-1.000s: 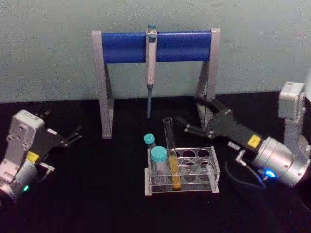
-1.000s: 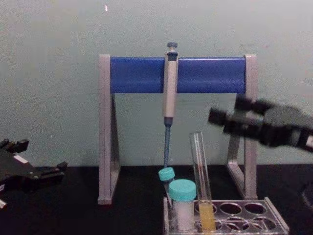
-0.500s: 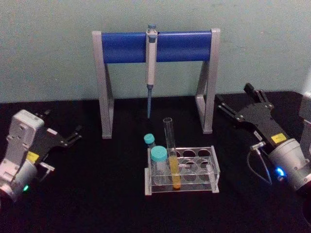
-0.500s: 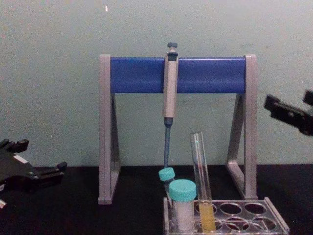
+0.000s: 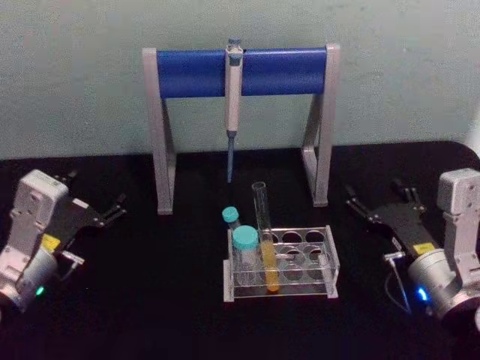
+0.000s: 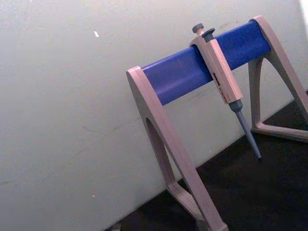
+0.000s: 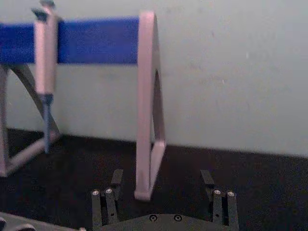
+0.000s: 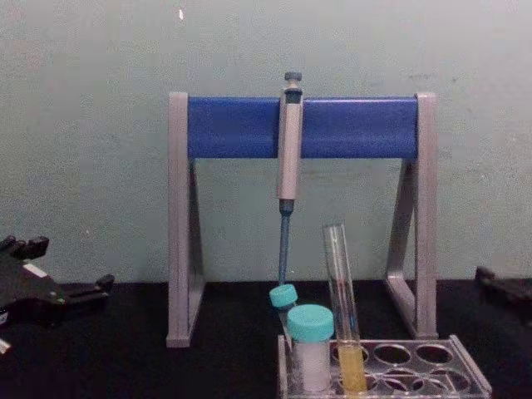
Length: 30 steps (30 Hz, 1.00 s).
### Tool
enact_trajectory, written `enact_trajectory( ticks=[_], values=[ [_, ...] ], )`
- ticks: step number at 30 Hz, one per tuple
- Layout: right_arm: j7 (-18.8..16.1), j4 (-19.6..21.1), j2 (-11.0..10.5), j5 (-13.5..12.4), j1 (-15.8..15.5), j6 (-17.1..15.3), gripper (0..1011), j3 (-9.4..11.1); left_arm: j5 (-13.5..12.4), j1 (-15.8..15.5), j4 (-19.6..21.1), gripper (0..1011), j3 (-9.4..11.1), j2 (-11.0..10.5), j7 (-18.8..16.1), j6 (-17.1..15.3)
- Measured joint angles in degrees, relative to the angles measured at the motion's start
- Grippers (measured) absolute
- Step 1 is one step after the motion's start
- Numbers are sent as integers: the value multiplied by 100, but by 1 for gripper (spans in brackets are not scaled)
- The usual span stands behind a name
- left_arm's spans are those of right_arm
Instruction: Pick up the test tube from the test tube rack, shake it, then place it back into the test tube rack.
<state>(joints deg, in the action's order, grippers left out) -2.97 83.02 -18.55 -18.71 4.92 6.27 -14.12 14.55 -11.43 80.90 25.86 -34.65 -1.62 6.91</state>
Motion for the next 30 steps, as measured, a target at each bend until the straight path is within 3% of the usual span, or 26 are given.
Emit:
enact_trajectory(
  ticks=[15, 30],
  values=[
    [19, -612, 275, 263, 76, -241, 1000, 69, 0, 0, 0, 1001, 0, 0, 0, 0],
    [-39, -694, 316, 344, 92, -280, 1000, 89, 0, 0, 0, 1001, 0, 0, 0, 0]
  ],
)
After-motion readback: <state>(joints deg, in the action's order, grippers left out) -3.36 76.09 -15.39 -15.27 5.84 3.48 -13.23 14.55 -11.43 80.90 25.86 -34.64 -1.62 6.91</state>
